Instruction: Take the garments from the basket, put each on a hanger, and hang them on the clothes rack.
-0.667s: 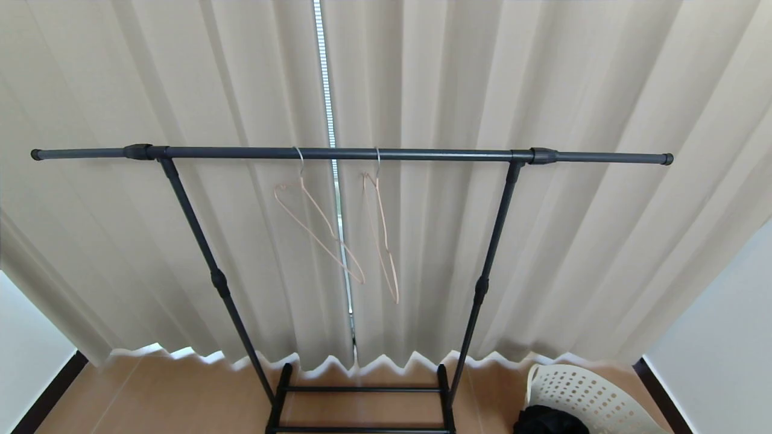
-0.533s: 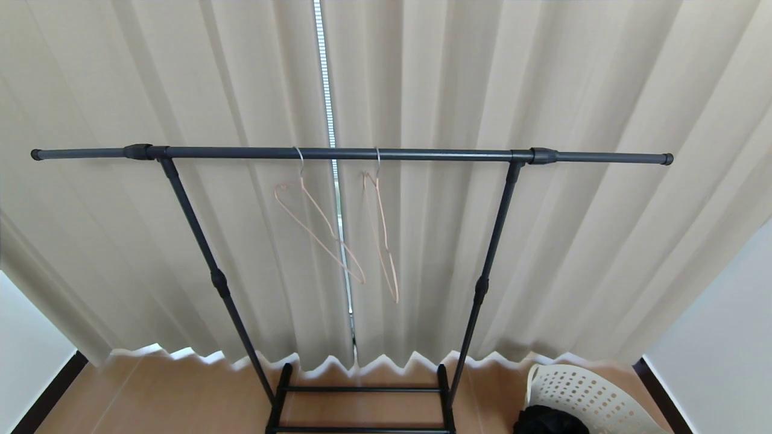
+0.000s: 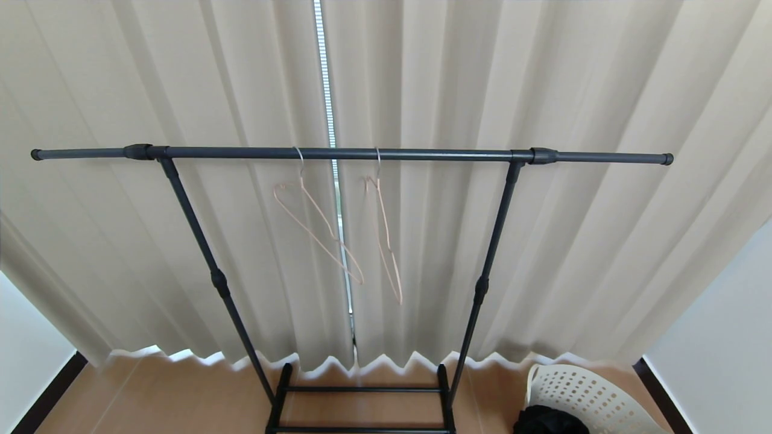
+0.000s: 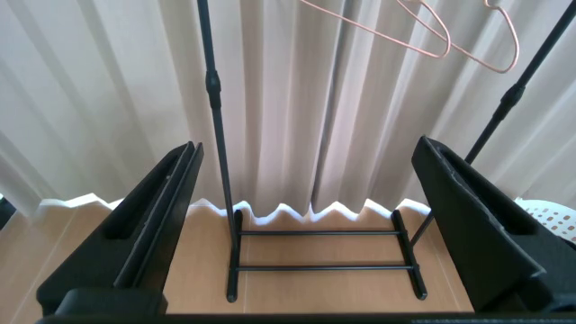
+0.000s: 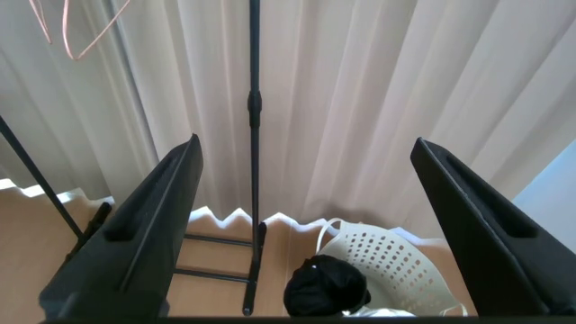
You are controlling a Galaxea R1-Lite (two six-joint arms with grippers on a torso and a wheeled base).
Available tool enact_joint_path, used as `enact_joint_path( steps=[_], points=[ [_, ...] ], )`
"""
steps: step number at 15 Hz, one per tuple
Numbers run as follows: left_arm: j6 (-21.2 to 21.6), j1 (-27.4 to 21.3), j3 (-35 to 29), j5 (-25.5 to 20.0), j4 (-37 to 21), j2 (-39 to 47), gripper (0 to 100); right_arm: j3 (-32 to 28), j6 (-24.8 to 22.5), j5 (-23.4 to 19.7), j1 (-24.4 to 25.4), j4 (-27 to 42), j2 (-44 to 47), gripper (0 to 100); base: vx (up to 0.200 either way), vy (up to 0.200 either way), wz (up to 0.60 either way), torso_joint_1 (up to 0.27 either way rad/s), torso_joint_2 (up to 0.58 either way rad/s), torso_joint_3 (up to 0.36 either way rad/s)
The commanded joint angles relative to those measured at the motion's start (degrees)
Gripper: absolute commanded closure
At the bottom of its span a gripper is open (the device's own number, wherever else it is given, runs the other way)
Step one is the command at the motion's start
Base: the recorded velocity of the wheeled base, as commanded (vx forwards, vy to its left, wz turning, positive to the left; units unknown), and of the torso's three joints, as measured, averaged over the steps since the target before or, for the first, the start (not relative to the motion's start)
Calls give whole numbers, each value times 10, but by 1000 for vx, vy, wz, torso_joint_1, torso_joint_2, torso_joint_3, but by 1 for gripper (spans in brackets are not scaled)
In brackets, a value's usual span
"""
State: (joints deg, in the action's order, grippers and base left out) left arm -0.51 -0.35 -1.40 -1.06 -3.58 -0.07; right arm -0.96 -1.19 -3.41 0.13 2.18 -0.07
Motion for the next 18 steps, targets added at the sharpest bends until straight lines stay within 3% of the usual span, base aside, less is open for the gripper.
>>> enact_joint_path(
  steps=[1, 18],
  points=[
    [0, 0, 0, 0, 0, 1, 0, 0, -2, -1, 0, 1, 1, 0, 0, 0, 0, 0, 0, 0],
    [0, 0, 1, 2, 0, 1, 0, 0, -11, -2, 0, 1, 1, 0, 0, 0, 0, 0, 0, 0]
  ],
)
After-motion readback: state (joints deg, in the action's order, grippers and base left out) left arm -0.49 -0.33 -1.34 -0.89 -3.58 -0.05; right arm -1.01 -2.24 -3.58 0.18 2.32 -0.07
